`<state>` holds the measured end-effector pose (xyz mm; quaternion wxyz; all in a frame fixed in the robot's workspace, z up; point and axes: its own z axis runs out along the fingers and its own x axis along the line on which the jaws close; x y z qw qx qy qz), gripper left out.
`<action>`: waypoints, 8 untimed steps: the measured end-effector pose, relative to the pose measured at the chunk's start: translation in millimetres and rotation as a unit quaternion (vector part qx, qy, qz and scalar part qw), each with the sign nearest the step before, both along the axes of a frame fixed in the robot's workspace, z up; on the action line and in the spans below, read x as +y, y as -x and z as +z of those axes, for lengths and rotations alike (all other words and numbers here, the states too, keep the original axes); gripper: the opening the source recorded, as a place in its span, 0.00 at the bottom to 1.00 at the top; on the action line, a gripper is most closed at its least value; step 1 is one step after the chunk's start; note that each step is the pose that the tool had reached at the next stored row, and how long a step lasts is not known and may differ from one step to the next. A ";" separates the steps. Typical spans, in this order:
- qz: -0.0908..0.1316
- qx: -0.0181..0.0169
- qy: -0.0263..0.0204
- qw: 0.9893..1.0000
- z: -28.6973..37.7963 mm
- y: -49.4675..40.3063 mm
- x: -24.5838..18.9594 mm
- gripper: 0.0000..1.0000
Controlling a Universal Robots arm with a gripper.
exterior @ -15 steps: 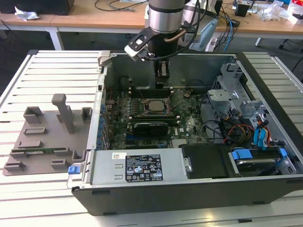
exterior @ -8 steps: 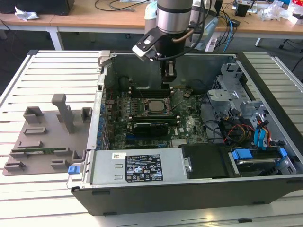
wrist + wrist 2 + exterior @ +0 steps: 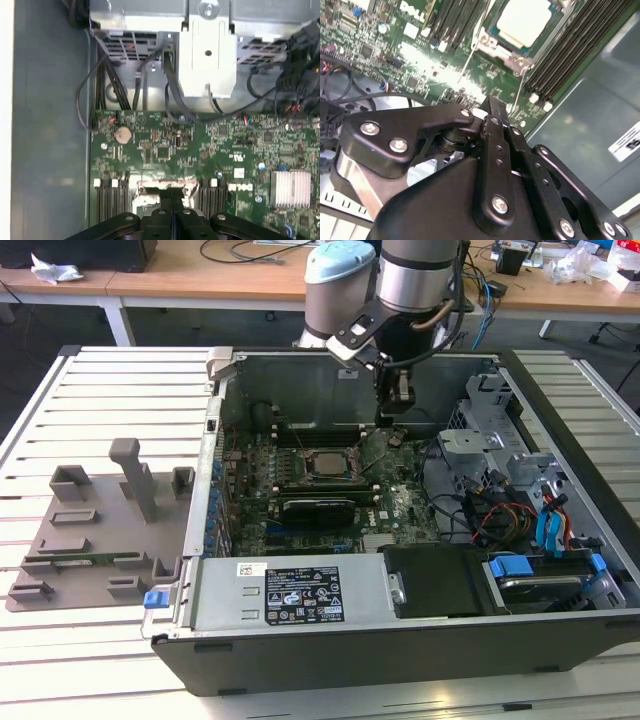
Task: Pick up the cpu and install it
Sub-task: 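Close the cpu cover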
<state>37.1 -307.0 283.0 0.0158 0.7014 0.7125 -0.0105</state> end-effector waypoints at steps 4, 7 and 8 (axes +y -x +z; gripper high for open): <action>0.000 0.003 0.000 1.000 -7.9 -10.9 0.1 0.11; 0.000 0.006 0.000 1.000 -18.4 -20.1 1.0 0.11; 0.000 0.007 0.000 1.000 -23.2 -21.0 1.4 0.11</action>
